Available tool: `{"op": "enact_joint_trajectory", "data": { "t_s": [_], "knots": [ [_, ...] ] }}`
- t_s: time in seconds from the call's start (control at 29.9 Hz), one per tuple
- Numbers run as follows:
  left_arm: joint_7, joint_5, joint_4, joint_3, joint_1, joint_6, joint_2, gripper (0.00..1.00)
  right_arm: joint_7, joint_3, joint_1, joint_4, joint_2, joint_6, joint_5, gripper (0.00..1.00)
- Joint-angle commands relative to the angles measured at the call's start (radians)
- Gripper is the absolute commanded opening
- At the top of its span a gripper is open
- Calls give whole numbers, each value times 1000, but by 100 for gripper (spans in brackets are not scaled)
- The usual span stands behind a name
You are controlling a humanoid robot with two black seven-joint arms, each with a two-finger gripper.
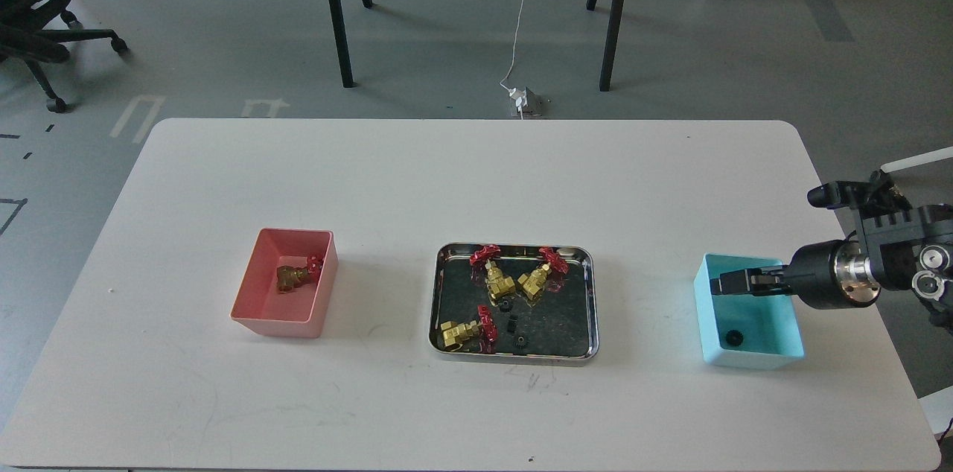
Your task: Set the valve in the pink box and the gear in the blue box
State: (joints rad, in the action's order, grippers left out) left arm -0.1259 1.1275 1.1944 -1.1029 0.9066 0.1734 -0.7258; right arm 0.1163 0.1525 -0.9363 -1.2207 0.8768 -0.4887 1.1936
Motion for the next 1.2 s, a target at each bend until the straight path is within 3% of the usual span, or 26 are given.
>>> {"op": "enact_joint_trajectory", "data": {
  "t_s": [0.0,0.17,0.33,0.43,0.57,0.7,0.84,1.0,1.17],
  "knots": [
    [0,-5,-7,0,11,5,2,92,-36,249,-31,23,-4,0,-223,93],
    [-9,-44,-90,1,87,-2,40,91,-89,487,-106,217,-91,12,-488,93],
    [-38,-135,-197,5,193,-9,86,91,-148,498,-258,438,-223,318,-626,93],
    [-47,-167,-295,6,248,-60,130,91,-205,499,-277,539,-283,499,-651,93],
    [-43,-166,-387,27,273,-104,169,91,-216,493,-285,691,-383,668,-649,95],
    [-15,-160,-389,179,273,-94,169,91,-213,475,-291,760,-423,688,-652,96],
    [81,-137,-392,337,279,-97,169,91,-213,473,-295,750,-423,687,-655,96],
    [147,-58,-386,411,302,-92,180,91,-215,470,-329,748,-423,670,-660,97],
    [143,-176,-380,385,325,-25,241,92,-205,470,-332,712,-426,676,-658,98]
  ]
}}
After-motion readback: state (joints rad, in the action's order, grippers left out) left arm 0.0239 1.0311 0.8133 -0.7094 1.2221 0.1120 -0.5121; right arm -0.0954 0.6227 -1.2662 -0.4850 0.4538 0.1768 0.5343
